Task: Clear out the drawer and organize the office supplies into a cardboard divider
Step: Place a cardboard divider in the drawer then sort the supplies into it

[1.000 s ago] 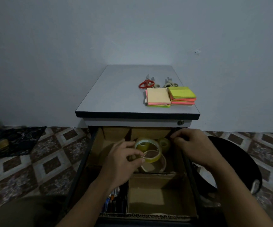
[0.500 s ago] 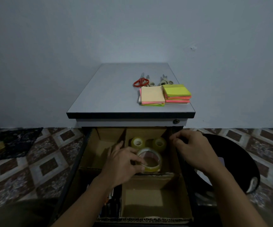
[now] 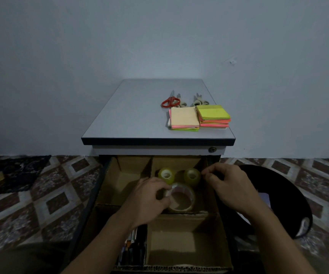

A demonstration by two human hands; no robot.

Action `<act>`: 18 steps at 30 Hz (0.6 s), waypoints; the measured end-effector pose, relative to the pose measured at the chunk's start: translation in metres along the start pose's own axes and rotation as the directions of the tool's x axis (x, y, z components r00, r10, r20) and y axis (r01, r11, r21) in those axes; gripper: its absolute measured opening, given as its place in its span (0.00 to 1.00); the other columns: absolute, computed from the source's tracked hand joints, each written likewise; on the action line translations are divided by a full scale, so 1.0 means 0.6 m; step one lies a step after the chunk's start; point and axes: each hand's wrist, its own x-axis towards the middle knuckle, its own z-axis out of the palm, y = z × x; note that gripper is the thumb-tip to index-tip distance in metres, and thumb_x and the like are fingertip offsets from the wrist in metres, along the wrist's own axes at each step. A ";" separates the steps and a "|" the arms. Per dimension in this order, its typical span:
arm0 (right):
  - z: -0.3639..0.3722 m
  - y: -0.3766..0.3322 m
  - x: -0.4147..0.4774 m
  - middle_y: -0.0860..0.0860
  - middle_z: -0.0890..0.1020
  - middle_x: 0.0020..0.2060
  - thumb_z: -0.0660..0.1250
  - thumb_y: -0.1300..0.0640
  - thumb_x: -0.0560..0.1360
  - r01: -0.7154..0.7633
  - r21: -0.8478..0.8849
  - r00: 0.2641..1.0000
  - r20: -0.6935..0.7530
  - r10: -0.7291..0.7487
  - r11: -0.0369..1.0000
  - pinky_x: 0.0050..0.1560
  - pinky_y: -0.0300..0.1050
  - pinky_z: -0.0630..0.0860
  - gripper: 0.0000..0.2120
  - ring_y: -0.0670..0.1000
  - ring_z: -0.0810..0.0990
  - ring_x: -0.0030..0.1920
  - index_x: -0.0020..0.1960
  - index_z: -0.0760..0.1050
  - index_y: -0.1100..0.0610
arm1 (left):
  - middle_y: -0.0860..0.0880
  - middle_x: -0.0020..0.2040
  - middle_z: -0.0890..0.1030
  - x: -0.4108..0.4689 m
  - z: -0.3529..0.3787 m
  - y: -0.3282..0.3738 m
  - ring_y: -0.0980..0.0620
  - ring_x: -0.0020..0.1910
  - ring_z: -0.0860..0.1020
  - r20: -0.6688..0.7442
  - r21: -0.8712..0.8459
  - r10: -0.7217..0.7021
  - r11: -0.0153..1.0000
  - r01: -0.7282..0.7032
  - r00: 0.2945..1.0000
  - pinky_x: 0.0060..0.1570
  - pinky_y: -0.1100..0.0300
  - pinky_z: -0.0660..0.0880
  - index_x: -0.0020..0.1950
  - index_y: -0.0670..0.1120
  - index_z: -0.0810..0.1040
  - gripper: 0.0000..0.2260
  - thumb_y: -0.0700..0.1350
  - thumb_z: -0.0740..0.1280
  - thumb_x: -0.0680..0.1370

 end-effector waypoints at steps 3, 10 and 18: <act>0.004 -0.005 -0.005 0.43 0.82 0.43 0.63 0.55 0.80 0.000 0.016 0.999 0.039 -0.001 1.000 0.44 0.48 0.81 0.07 0.46 0.81 0.41 0.51 0.80 0.47 | 0.61 0.64 0.73 -0.010 -0.017 0.003 0.60 0.64 0.70 -0.060 -0.147 0.003 0.989 -0.012 0.998 0.59 0.64 0.72 0.67 0.58 0.74 0.17 0.56 0.67 0.79; -0.017 -0.047 0.007 0.42 0.83 0.44 0.65 0.55 0.79 0.118 0.041 0.993 0.002 -0.118 0.992 0.45 0.44 0.81 0.06 0.42 0.81 0.43 0.52 0.80 0.46 | 0.62 0.54 0.78 -0.007 -0.114 0.044 0.62 0.56 0.77 -0.199 -0.250 0.061 0.962 -0.111 0.978 0.54 0.65 0.77 0.58 0.60 0.77 0.10 0.53 0.69 0.78; -0.121 -0.129 0.146 0.44 0.84 0.44 0.67 0.57 0.77 0.225 0.003 0.951 -0.218 -0.219 0.974 0.39 0.33 0.74 0.07 0.42 0.81 0.41 0.50 0.83 0.50 | 0.58 0.49 0.82 0.122 -0.247 0.126 0.62 0.47 0.79 -0.441 -0.172 0.087 0.969 -0.179 0.893 0.50 0.63 0.77 0.56 0.52 0.82 0.09 0.50 0.71 0.77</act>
